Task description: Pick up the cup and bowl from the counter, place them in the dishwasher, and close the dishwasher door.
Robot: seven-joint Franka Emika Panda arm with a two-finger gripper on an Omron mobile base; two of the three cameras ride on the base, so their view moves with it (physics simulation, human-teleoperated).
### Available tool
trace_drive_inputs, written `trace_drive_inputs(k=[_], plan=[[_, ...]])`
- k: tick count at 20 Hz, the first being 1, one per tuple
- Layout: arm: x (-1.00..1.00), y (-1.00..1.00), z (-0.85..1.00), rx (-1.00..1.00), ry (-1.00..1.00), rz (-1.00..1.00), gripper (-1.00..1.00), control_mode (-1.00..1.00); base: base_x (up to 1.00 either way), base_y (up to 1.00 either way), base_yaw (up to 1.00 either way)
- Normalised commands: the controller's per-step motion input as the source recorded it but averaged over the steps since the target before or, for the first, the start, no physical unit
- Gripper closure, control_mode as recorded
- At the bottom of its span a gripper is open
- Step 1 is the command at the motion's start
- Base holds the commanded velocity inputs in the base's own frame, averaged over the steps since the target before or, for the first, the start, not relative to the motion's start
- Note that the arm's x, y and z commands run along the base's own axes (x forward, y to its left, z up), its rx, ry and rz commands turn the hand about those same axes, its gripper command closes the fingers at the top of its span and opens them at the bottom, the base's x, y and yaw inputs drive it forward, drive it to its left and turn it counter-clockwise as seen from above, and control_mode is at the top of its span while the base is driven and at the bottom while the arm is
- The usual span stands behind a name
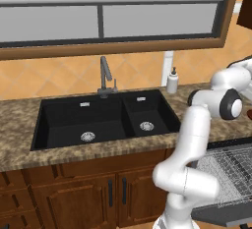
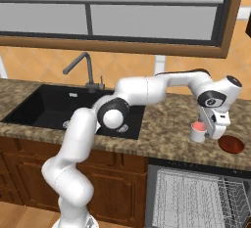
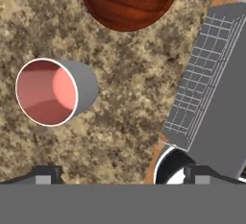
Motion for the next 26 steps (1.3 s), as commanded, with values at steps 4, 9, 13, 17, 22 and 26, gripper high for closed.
trace_drive_inputs(k=[4, 9, 13, 17, 22, 26], plan=[[0.15, 0.33, -0.53, -0.06, 0.00, 0.00, -1.00, -1.00, 0.00, 0.00, 0.00], [0.22, 0.16, -0.37, -0.07, 0.00, 0.00, -1.00, -1.00, 0.00, 0.00, 0.00], [0.17, 0.00, -0.19, -0.05, 0.03, -0.03, -1.00, -1.00, 0.00, 0.00, 0.00], [0.26, 0.00, -0.32, -0.01, 0.00, -0.02, -1.00, -1.00, 0.00, 0.00, 0.00], [0.38, 0.00, -0.30, -0.01, 0.00, -0.04, -1.00, -1.00, 0.00, 0.00, 0.00], [0.39, -0.03, -0.05, 0.00, 0.00, -0.06, -1.00, -1.00, 0.00, 0.00, 0.00]])
